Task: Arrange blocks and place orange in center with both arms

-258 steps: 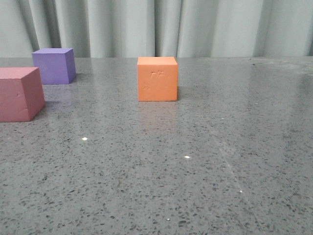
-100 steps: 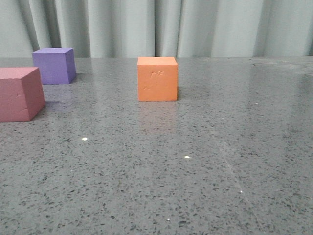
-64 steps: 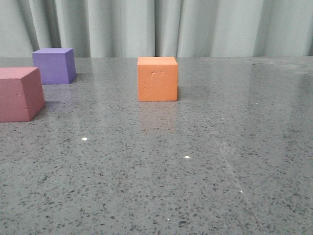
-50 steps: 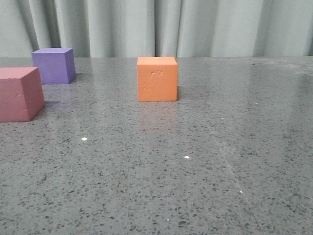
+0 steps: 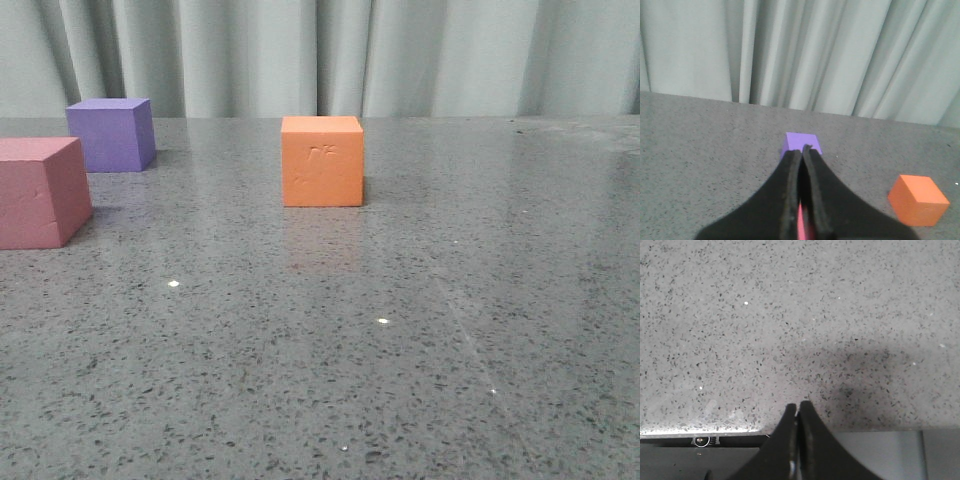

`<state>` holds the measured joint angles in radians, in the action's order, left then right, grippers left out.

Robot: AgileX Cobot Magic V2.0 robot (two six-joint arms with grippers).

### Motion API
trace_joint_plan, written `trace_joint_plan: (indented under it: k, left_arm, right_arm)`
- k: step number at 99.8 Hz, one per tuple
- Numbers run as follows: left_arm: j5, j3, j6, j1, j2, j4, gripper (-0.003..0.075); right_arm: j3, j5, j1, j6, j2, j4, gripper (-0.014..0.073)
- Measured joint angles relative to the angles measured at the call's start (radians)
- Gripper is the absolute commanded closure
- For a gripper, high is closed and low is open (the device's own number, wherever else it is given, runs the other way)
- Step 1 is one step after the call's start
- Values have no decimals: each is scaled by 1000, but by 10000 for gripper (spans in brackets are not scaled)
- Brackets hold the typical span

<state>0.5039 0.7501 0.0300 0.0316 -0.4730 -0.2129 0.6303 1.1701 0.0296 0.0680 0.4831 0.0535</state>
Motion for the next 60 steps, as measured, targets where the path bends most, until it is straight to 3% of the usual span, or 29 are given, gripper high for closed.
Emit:
trace_joint_plan:
  k: [30, 60]
  left_arm:
    - [183, 404, 0, 0, -401, -79, 739]
    - [176, 486, -12, 2, -593, -116, 739]
  right_arm:
    - [0, 0, 0, 0, 0, 0, 661]
    - [0, 0, 0, 0, 0, 0, 661]
